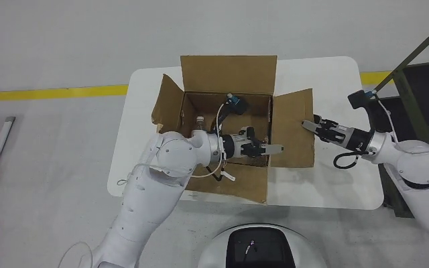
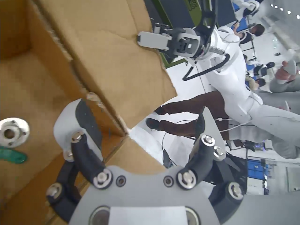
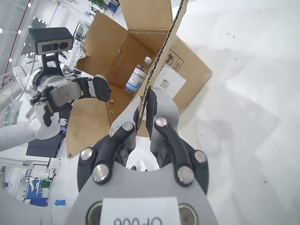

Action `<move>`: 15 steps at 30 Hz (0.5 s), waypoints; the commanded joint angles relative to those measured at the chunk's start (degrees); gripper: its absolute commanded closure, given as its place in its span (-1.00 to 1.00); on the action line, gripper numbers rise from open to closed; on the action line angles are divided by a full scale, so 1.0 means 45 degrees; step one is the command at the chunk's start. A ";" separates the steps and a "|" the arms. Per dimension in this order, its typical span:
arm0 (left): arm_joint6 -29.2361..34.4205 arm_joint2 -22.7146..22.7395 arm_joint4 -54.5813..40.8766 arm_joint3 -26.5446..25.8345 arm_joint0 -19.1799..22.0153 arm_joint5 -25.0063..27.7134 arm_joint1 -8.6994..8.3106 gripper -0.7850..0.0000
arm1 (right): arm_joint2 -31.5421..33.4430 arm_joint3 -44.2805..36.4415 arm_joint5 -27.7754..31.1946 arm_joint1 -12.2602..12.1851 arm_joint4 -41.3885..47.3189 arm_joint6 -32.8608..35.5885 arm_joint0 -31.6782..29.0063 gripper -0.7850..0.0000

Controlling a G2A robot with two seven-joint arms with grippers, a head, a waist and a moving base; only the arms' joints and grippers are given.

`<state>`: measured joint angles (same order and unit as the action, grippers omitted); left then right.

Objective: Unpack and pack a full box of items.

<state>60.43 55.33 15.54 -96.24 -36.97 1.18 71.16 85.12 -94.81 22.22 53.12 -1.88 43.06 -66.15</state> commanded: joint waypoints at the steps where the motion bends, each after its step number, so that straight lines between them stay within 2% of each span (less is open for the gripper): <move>1: 0.0185 0.0224 0.0854 -0.0333 -0.0054 -0.0132 -0.0111 -1.00 | 0.0277 -0.0094 0.0014 -0.0042 0.0085 0.0097 -0.0246 1.00; 4: 0.0429 0.0417 0.1952 -0.0616 -0.0070 -0.0123 -0.0241 -1.00 | 0.0731 -0.0229 0.0067 -0.0111 0.0286 0.0321 -0.0633 1.00; 11: 0.0489 0.0786 0.2169 -0.0847 -0.0046 -0.0289 -0.0323 -1.00 | 0.1640 -0.0479 0.0213 -0.0229 0.0334 0.0335 -0.1212 1.00; 12: 0.0489 0.0786 0.2169 -0.0847 -0.0046 -0.0289 -0.0323 -1.00 | 0.1684 -0.0514 0.0286 -0.0237 0.0279 0.0319 -0.1256 0.63; 13: 0.0489 0.0786 0.2169 -0.0847 -0.0046 -0.0289 -0.0323 -1.00 | 0.1757 -0.0580 0.0421 -0.0246 0.0156 0.0244 -0.1262 0.45; 15: 0.0489 0.0786 0.2169 -0.0847 -0.0046 -0.0289 -0.0323 -1.00 | 0.1858 -0.0720 0.0668 -0.0261 -0.0193 0.0062 -0.1337 0.39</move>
<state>62.63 58.87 25.30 -100.05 -37.18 -0.12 69.71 93.28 -97.75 24.71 51.98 -1.89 43.69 -72.01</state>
